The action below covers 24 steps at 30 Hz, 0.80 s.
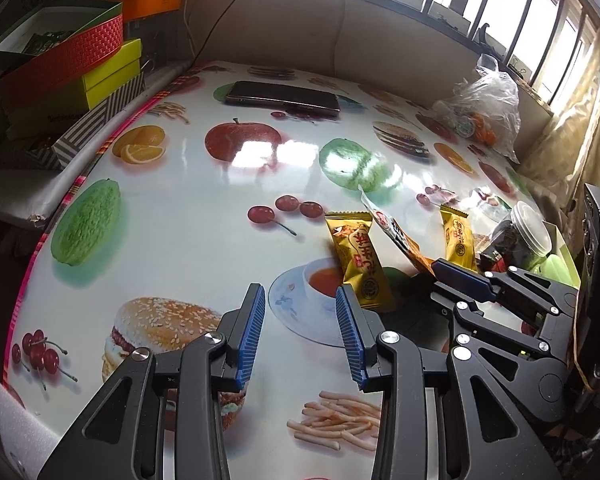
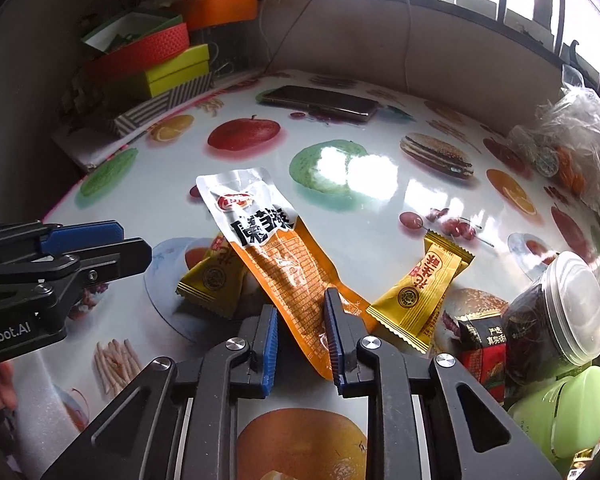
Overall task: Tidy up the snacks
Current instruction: 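Grasp the orange-and-white spicy strip bag with the right gripper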
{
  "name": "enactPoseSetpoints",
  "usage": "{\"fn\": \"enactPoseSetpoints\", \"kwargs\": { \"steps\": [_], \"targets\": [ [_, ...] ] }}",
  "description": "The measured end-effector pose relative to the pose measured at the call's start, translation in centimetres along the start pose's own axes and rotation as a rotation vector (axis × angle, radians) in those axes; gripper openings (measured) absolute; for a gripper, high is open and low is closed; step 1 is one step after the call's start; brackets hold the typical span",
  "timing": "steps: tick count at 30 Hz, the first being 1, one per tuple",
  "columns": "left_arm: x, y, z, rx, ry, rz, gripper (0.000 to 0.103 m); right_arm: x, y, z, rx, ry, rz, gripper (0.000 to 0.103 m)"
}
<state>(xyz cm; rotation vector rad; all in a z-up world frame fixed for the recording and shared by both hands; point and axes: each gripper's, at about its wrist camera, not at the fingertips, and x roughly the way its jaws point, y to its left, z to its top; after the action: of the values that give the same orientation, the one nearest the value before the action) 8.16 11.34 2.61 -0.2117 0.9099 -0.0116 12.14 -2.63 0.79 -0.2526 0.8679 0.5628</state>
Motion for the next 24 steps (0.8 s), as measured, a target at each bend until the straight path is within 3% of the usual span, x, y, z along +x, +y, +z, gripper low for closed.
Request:
{"fn": "enactPoseSetpoints", "kwargs": {
  "steps": [15, 24],
  "targets": [
    [2.6, -2.9, 2.0, 0.049, 0.028, -0.072, 0.038, -1.2, -0.8, -0.9, 0.068, -0.025, -0.015, 0.014],
    [4.3, -3.5, 2.2, 0.048, 0.053, -0.032, 0.038, -1.5, -1.5, -1.1, 0.116, -0.034, -0.011, 0.014]
  ]
}}
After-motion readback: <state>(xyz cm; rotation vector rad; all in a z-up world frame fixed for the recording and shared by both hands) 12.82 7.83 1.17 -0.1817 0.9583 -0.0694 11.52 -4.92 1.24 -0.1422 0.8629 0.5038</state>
